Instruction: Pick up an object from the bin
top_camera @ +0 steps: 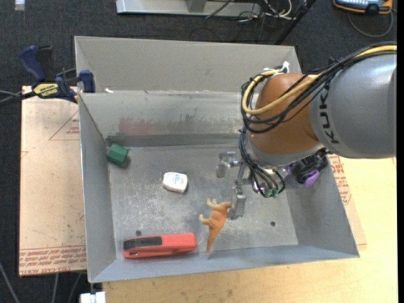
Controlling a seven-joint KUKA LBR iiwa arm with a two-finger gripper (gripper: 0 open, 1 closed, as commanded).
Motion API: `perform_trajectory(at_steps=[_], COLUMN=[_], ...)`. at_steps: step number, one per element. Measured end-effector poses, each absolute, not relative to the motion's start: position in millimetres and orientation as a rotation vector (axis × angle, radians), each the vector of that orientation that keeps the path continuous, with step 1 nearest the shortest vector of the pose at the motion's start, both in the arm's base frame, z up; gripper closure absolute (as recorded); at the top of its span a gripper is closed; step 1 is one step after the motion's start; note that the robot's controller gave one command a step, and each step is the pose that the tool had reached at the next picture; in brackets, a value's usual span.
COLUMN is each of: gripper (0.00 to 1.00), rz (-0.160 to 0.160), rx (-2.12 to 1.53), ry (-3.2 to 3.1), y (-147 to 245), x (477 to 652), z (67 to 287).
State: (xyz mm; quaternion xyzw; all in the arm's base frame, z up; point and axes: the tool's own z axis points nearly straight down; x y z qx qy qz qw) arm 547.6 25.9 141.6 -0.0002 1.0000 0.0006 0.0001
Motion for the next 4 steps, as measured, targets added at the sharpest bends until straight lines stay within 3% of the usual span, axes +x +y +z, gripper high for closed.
perform_trajectory(at_steps=[2, 3, 4], gripper=[0.0, 1.0, 1.0], rz=[0.003, 0.005, 0.005], rx=[-0.263, -0.548, -0.547], ry=[3.136, 3.087, 3.087], y=[7, 21, 21], x=[524.2, 492.1, 492.1], z=[82, 69, 69])
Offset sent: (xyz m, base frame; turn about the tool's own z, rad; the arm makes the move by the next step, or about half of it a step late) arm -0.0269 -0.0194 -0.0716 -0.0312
